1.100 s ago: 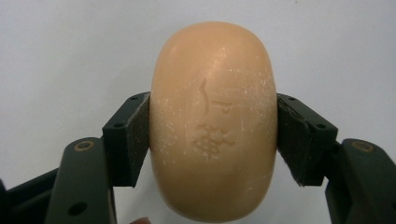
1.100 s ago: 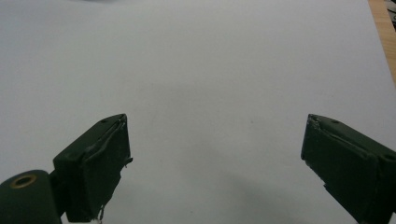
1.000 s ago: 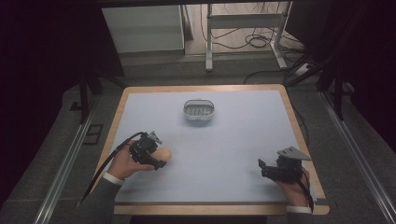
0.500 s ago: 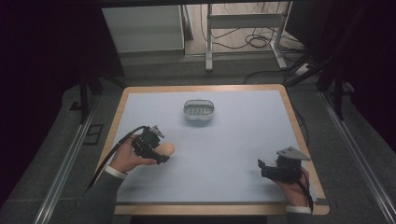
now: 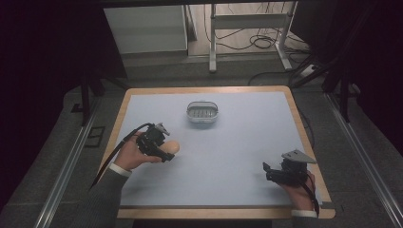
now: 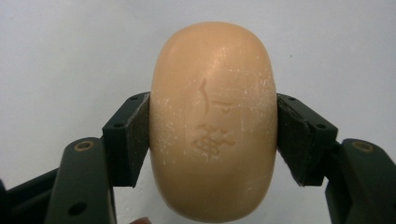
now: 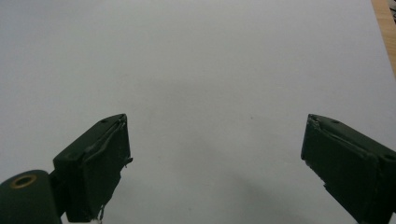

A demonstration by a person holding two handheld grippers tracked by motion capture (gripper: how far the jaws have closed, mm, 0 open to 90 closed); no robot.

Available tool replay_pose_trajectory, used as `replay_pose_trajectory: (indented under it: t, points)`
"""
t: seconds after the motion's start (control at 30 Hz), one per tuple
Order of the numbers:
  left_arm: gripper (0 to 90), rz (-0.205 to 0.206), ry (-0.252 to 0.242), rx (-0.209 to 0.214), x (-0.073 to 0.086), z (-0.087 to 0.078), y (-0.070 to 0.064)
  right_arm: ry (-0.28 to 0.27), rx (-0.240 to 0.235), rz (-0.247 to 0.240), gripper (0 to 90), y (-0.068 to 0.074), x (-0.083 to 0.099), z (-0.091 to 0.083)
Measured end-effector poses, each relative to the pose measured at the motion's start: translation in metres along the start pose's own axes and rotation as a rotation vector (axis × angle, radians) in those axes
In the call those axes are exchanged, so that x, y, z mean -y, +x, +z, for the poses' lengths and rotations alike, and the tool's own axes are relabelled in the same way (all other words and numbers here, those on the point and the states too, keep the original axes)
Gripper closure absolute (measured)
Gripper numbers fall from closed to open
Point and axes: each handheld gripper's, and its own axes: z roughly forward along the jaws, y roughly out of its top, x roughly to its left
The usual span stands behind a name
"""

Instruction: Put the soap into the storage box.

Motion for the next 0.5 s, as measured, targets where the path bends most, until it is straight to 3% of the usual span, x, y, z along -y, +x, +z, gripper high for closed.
replay_pose_trajectory:
  t: [0.5]
  points:
    - [32.8, -0.005, -0.006, 0.000, -0.0104, -0.0006, 0.0071, 0.003, 0.003, 0.002, 7.9, -0.0011, 0.0009, 0.0000]
